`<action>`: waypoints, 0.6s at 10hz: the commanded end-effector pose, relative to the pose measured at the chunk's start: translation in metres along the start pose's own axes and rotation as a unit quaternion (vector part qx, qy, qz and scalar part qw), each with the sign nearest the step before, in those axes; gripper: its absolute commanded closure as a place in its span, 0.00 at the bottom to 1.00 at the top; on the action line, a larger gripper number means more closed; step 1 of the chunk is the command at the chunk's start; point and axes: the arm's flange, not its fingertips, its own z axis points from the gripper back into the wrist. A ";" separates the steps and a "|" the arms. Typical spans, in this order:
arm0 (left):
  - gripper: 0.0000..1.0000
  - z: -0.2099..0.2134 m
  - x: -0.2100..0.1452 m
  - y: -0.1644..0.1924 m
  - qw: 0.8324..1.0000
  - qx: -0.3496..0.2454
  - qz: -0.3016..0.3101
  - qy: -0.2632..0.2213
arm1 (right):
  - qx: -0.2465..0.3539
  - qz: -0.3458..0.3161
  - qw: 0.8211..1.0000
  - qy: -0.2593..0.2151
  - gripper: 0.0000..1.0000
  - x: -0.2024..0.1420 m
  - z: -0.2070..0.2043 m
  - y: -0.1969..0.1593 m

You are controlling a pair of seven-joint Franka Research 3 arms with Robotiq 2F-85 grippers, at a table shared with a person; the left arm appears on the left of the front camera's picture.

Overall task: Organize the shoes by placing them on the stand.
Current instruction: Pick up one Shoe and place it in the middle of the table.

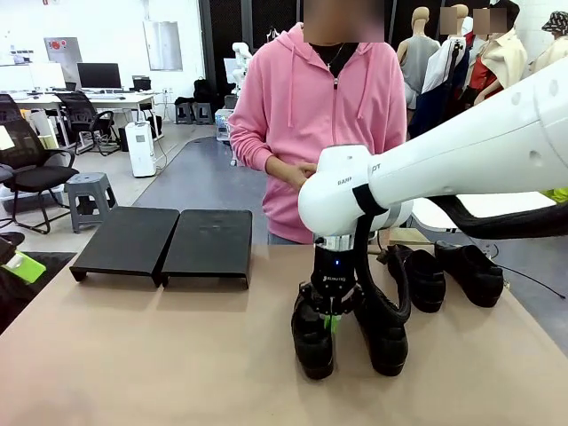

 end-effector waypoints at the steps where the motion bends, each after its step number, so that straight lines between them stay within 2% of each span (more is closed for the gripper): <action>1: 0.00 0.002 0.000 0.002 1.000 -0.010 -0.008 -0.004 | 0.056 -0.003 0.998 -0.043 1.00 -0.049 0.055 -0.023; 2: 0.00 0.002 0.000 0.002 1.000 -0.010 -0.008 -0.004 | 0.091 -0.006 0.993 -0.069 1.00 -0.081 0.076 -0.032; 3: 0.00 0.002 0.000 0.002 1.000 -0.010 -0.008 -0.004 | 0.121 0.023 0.989 -0.087 1.00 -0.107 0.085 -0.034; 4: 0.00 0.002 0.000 0.002 1.000 -0.010 -0.008 -0.004 | 0.134 0.061 0.985 -0.093 1.00 -0.126 0.082 -0.027; 6: 0.00 0.002 0.000 0.002 1.000 -0.010 -0.008 -0.004 | 0.151 0.122 0.975 -0.111 1.00 -0.139 0.069 0.011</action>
